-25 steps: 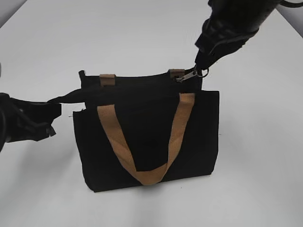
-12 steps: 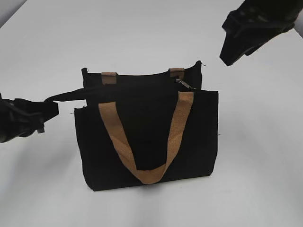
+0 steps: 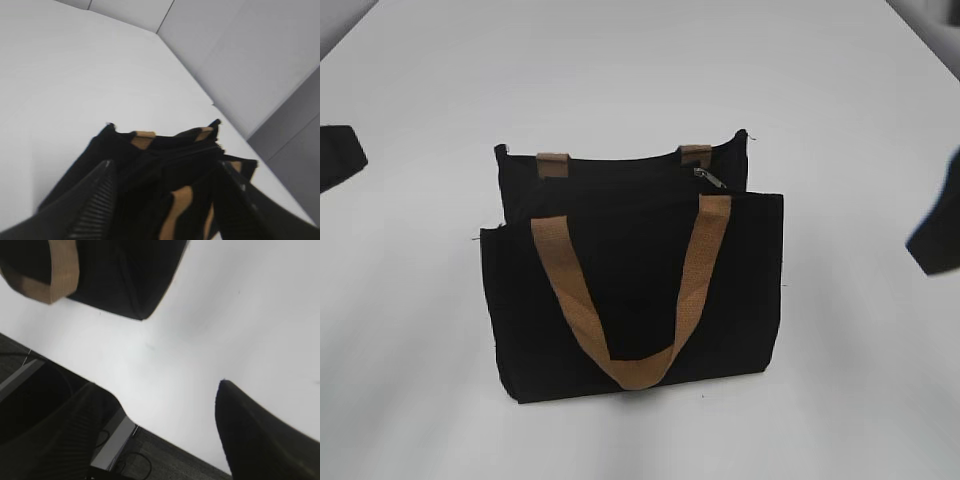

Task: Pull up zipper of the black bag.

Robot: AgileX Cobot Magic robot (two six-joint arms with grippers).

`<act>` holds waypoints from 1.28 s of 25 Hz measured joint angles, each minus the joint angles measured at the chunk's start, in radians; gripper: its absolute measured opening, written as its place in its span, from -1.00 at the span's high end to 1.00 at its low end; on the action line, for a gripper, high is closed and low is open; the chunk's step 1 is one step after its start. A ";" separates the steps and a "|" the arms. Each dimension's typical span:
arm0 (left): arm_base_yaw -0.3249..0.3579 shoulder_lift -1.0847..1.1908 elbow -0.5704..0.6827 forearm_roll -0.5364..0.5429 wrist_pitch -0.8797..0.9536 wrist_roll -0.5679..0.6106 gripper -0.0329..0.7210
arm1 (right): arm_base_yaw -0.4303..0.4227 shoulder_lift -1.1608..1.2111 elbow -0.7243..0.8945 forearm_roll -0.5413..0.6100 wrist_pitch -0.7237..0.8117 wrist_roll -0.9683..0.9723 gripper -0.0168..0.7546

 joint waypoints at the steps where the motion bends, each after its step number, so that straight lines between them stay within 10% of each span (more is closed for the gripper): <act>1: 0.000 -0.022 0.000 0.048 -0.022 -0.094 -0.31 | 0.000 -0.050 0.052 0.000 -0.004 0.004 -0.46; 11: 0.000 -0.022 -0.001 0.486 -0.563 -0.613 -0.15 | 0.000 -0.541 0.331 -0.083 -0.005 0.099 -0.46; 16: 0.000 -0.026 -0.053 0.519 -0.565 -0.621 -0.05 | 0.000 -0.729 0.383 -0.172 0.004 0.174 -0.46; 27: 0.000 -0.025 -0.121 0.432 0.718 -0.097 0.04 | 0.000 -0.998 0.464 -0.198 0.009 0.189 -0.46; 32: 0.003 -0.026 -0.186 -0.366 1.080 0.635 0.04 | 0.000 -1.058 0.507 -0.194 0.009 0.189 -0.46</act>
